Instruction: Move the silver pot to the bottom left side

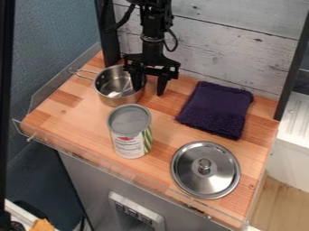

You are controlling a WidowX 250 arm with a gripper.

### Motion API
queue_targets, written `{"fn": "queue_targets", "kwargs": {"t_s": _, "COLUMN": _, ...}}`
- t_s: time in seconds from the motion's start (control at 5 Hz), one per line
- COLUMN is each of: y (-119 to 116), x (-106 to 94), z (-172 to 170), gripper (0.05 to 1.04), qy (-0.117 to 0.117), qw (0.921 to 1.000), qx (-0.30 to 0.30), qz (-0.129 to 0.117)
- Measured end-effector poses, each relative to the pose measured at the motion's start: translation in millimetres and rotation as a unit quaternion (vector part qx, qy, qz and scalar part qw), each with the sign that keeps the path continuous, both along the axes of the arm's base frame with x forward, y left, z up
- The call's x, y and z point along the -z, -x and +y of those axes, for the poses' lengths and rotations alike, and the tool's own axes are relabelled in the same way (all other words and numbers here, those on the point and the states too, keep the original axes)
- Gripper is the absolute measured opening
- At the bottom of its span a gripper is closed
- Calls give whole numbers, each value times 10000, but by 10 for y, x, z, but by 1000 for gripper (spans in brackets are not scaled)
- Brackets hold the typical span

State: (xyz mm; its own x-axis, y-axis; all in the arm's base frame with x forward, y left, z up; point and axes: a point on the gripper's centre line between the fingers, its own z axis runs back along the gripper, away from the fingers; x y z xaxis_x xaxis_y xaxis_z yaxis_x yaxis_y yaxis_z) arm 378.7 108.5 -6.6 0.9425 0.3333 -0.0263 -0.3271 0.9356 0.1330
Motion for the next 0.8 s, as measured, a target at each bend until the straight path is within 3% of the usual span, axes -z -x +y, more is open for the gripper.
{"fn": "queue_targets", "kwargs": {"t_s": 0.2, "y": 67, "x": -30, "z": -15, "gripper": 354, "qy": 12, "qw": 10000, "qx": -76, "qz": -19}}
{"fn": "queue_targets", "kwargs": {"t_s": 0.4, "y": 37, "x": -244, "z": -21, "gripper": 146, "qy": 13, "qw": 9988, "qx": -365, "qz": -339}}
{"fn": "queue_targets", "kwargs": {"t_s": 0.6, "y": 112, "x": -498, "z": 45, "gripper": 58, "qy": 71, "qw": 9937, "qx": -940, "qz": -603}}
{"fn": "queue_targets", "kwargs": {"t_s": 0.8, "y": 232, "x": -664, "z": 159, "gripper": 76, "qy": 171, "qw": 9878, "qx": -1304, "qz": -834}}
